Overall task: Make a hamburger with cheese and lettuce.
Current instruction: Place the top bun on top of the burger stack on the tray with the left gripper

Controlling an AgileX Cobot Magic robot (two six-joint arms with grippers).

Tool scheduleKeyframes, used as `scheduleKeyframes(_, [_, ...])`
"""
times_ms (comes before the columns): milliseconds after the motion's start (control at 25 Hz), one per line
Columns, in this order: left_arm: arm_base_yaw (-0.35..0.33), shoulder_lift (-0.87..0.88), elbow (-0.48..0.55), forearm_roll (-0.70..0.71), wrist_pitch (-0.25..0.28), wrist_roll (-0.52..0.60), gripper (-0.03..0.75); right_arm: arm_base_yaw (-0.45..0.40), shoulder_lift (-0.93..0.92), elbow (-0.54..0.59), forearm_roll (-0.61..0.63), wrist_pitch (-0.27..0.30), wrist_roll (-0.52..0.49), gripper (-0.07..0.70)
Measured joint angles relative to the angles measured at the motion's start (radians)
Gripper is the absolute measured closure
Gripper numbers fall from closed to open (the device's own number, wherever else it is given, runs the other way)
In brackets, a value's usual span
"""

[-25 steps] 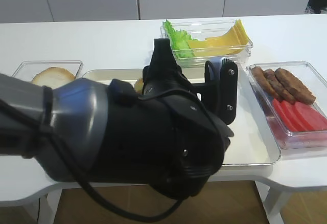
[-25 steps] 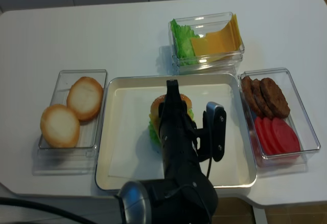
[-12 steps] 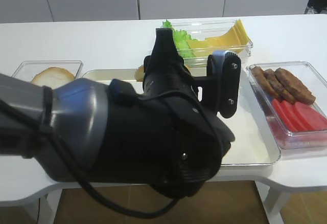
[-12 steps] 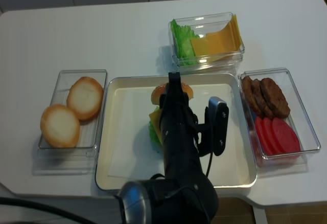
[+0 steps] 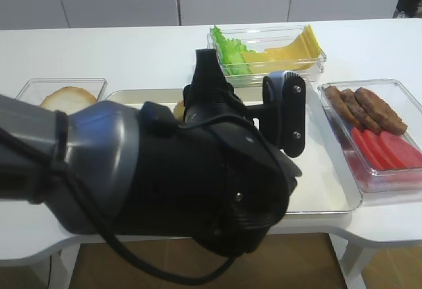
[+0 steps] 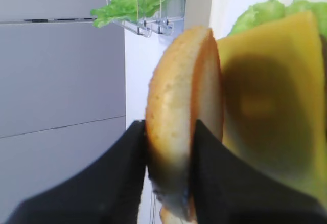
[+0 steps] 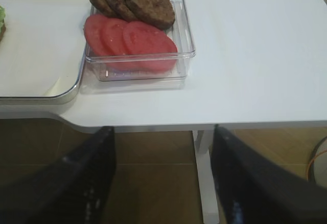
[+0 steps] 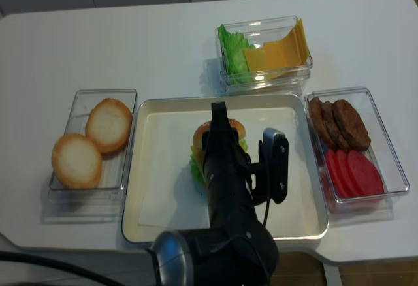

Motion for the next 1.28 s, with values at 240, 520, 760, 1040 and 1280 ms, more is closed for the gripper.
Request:
scheduleKeyframes(240, [0.006, 0.000, 0.000, 0.000, -0.013, -0.009, 0.533, 0.000, 0.000, 0.000, 0.000, 0.000, 0.002, 0.181])
scheduleKeyframes(520, [0.014, 0.000, 0.000, -0.002, -0.013, -0.009, 0.533, 0.000, 0.000, 0.000, 0.000, 0.000, 0.002, 0.181])
scheduleKeyframes(760, [0.014, 0.000, -0.002, -0.019, -0.013, -0.011, 0.533, 0.000, 0.000, 0.000, 0.000, 0.000, 0.002, 0.181])
scheduleKeyframes(1040, [0.014, 0.000, -0.002, -0.028, -0.013, -0.014, 0.515, 0.000, 0.000, 0.000, 0.000, 0.000, 0.006, 0.181])
scheduleKeyframes(1280, [0.014, 0.000, -0.002, -0.046, -0.013, -0.014, 0.464, 0.000, 0.000, 0.000, 0.000, 0.000, 0.006, 0.181])
